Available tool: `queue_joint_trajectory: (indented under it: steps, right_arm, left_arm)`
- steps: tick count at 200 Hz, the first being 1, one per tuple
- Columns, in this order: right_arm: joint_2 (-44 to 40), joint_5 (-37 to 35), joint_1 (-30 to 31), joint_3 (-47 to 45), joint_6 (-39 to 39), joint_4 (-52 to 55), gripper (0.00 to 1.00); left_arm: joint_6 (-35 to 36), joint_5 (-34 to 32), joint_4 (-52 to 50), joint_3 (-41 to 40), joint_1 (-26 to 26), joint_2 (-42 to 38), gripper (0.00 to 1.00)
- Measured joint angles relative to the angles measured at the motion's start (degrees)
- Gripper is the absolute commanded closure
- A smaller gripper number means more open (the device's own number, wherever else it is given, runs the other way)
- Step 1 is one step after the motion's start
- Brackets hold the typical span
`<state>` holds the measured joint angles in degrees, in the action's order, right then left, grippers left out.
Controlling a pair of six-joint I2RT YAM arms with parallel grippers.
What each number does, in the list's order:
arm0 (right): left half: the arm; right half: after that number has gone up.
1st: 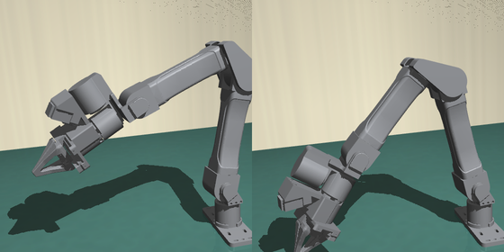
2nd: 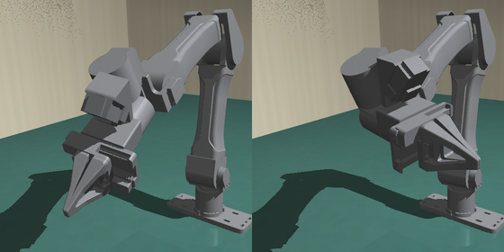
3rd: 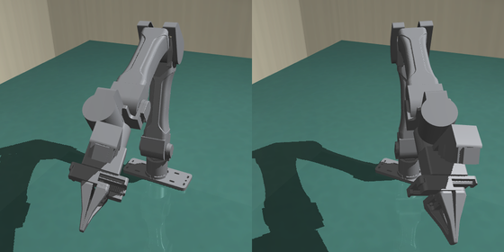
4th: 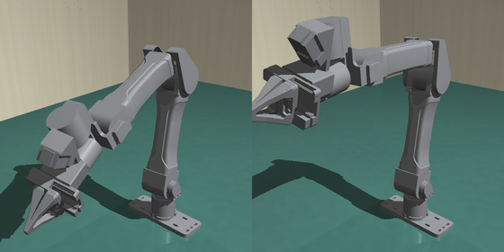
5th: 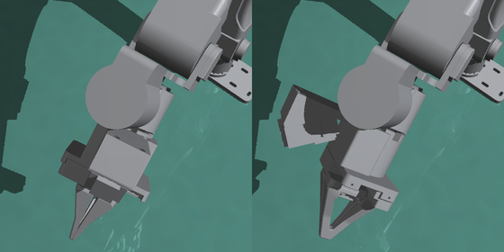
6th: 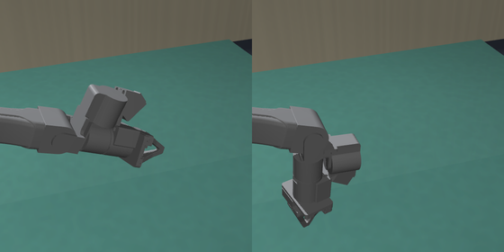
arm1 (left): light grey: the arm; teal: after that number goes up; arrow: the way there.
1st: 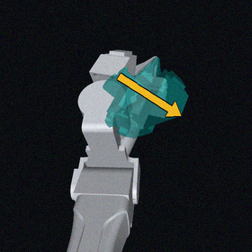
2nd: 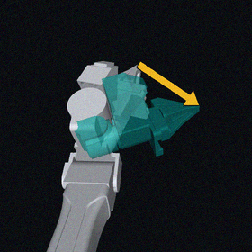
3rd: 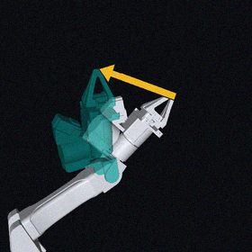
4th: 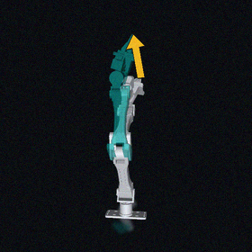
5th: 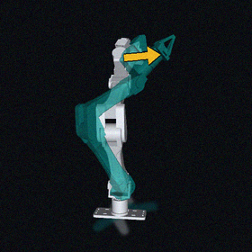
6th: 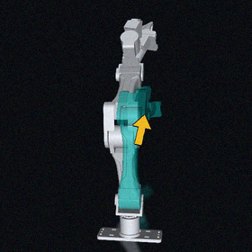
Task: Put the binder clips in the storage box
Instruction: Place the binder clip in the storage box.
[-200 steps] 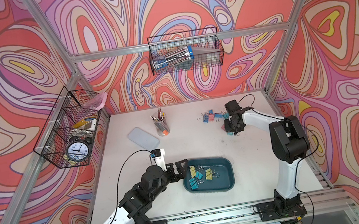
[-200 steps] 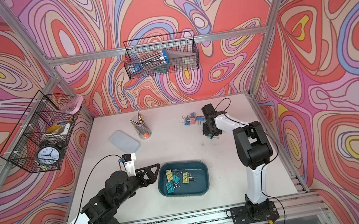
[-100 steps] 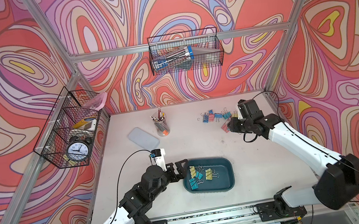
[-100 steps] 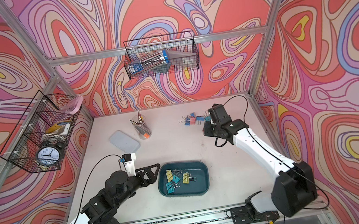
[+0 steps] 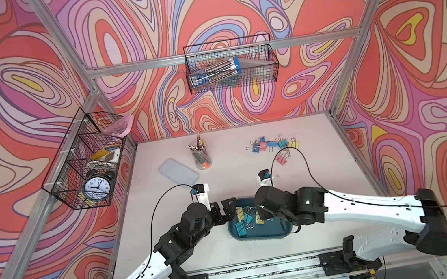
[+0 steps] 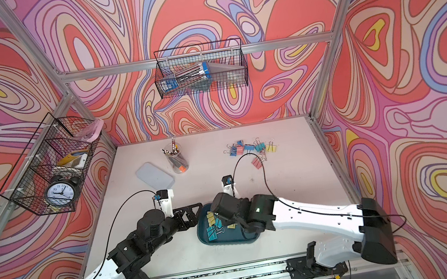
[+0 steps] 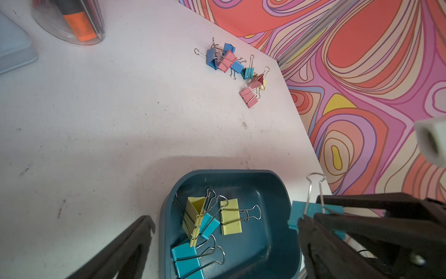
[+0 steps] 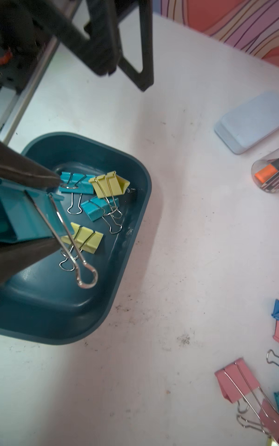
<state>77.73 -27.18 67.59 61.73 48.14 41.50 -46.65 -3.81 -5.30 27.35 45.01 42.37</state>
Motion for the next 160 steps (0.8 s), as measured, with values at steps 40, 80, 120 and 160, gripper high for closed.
queue_joint_trajectory:
  steps: [40, 80, 120, 160]
  right_arm:
    - [10.73, -13.46, 6.12, -0.02, 1.11, -2.78, 0.80]
    - [18.16, -20.61, 6.99, -0.74, 0.20, -5.92, 0.78]
    - [22.91, -22.43, 6.99, -1.42, -0.94, -8.17, 0.75]
    - [25.31, -24.11, 7.02, -1.66, -2.64, -9.99, 0.59]
  left_arm:
    - [0.61, -0.83, -1.77, 0.02, 0.00, -2.82, 0.01]
    - [0.61, -1.77, -2.89, 0.02, 0.00, -5.66, 0.01]
    - [0.61, -2.14, -2.91, 0.02, 0.00, -5.77, 0.01]
    - [0.61, -2.14, -2.91, 0.02, 0.00, -4.94, 0.01]
